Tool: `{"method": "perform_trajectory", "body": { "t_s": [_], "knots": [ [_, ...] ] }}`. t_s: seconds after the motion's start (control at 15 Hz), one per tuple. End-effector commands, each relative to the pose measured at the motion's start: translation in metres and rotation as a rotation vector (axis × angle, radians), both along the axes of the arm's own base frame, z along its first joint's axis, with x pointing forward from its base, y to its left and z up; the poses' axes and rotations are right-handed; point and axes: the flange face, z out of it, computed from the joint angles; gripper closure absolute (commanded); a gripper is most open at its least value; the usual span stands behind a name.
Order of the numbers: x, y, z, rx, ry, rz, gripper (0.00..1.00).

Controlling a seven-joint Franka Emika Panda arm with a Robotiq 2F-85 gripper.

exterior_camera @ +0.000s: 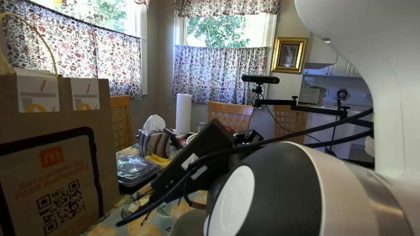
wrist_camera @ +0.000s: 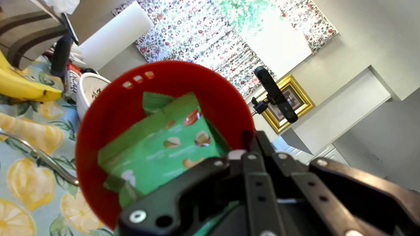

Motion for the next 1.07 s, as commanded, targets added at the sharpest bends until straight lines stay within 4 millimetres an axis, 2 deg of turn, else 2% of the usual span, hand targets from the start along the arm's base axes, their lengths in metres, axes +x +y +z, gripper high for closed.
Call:
{"method": "perform_trajectory", "body": {
  "t_s": [0.0, 0.07, 1.0],
  "knots": [
    [0.000, 0.000, 0.000, 0.000, 0.000, -0.001, 0.97],
    [-0.001, 0.000, -0.001, -0.021, -0.021, 0.008, 0.99],
    [-0.015, 0.000, -0.027, -0.202, -0.013, 0.104, 0.99]
  ]
}}
